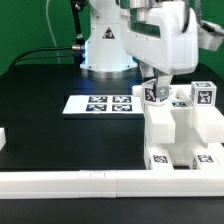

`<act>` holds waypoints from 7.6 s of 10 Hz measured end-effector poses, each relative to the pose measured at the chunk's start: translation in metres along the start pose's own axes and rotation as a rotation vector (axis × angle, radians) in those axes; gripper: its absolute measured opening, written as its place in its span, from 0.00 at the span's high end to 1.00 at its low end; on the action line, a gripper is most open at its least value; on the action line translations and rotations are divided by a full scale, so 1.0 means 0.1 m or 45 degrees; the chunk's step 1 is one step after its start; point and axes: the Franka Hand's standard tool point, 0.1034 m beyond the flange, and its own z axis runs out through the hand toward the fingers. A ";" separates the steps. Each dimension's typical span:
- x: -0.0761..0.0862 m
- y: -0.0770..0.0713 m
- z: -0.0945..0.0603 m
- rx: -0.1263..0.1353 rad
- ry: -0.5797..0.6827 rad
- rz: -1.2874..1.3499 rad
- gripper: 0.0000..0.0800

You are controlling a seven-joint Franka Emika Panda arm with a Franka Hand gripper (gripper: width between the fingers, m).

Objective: Assemble chair

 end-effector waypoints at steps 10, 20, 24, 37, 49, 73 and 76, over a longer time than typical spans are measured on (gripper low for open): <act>0.00 -0.01 -0.01 -0.022 -0.033 -1.026 0.19; 0.07 -0.07 -0.05 -0.091 0.028 -2.323 0.19; 0.05 -0.07 -0.04 -0.086 0.031 -2.177 0.65; 0.10 -0.01 -0.03 -0.021 0.021 -0.507 0.55; 0.08 0.02 -0.01 -0.093 -0.010 -1.771 0.51; -0.06 0.00 0.04 -0.072 0.060 -1.579 0.19; -0.05 0.00 0.04 -0.070 0.062 -1.459 0.65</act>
Offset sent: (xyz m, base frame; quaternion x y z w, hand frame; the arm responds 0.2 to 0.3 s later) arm 0.0000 0.0000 0.0000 0.0000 0.0000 -0.0650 0.9979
